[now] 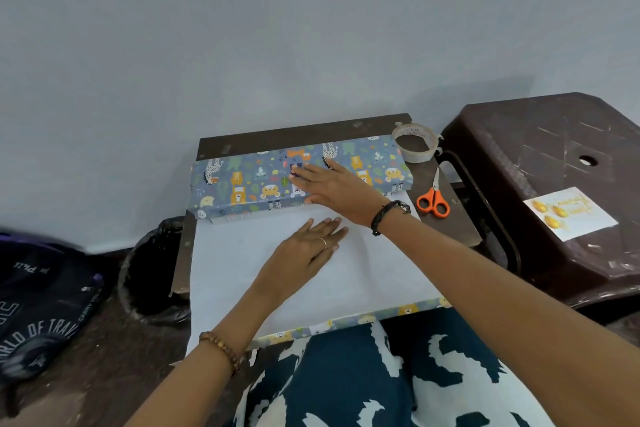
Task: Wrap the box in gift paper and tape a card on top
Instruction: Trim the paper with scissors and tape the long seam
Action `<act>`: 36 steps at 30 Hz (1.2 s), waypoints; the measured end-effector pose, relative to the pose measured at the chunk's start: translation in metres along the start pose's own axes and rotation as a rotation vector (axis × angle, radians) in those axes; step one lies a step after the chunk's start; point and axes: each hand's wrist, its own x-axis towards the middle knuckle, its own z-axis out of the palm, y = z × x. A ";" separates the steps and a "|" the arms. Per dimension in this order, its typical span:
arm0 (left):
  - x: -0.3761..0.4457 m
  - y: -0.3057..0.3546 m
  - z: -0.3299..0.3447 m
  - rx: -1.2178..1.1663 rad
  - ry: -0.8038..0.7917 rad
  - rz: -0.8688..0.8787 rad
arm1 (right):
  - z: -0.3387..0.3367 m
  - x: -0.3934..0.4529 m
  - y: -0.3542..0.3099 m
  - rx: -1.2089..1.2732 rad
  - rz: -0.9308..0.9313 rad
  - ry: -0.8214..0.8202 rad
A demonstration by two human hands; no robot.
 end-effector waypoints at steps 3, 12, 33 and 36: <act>0.001 0.001 -0.002 -0.013 0.013 -0.006 | 0.002 -0.001 -0.001 -0.008 0.004 -0.016; 0.000 0.000 -0.001 -0.016 0.032 0.006 | 0.009 0.003 -0.001 -0.044 0.029 0.104; 0.057 -0.006 -0.076 -0.048 0.114 -0.413 | -0.007 -0.002 -0.001 0.798 0.297 0.143; 0.061 -0.008 -0.075 0.004 0.059 -0.447 | -0.008 0.000 0.001 0.930 0.307 0.155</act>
